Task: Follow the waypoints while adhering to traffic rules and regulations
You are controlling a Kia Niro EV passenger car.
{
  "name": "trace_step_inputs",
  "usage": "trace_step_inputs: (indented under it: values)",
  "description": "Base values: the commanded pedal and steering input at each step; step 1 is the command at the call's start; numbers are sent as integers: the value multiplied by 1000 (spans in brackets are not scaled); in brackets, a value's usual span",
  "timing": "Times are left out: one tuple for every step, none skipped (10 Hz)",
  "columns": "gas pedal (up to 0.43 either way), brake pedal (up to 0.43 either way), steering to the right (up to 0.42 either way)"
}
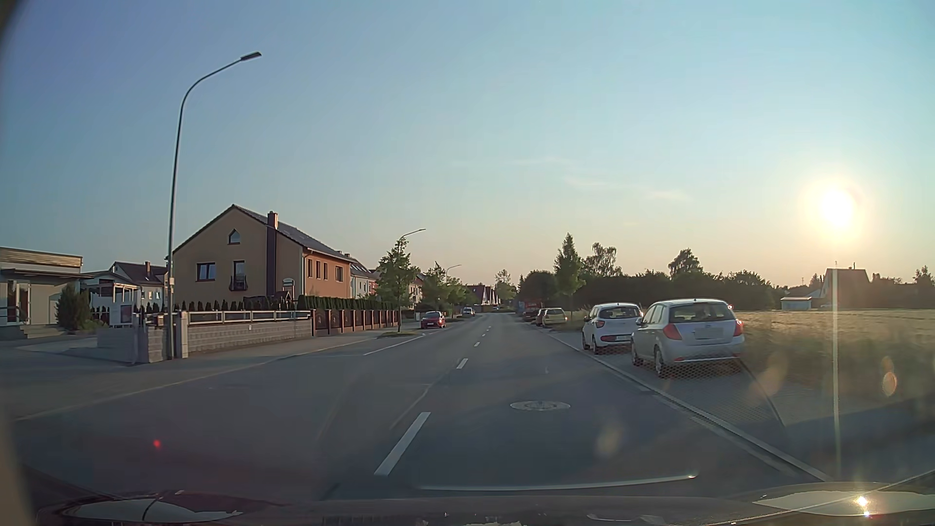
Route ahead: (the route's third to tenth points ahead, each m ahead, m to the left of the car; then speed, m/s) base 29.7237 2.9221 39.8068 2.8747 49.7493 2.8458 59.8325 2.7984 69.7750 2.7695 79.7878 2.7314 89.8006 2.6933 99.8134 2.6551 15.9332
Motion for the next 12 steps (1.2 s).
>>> trace_step_inputs:
  values:
    - [177, 18, 0]
    - [177, 6, 1]
    - [177, 6, 1]
    - [177, 12, 1]
    - [177, 18, 1]
    - [177, 18, 1]
    - [177, 18, 3]
    - [157, 18, 3]
    - [157, 18, 2]
    - [138, 18, 2]
    - [110, 18, 2]
    - [87, 12, 2]
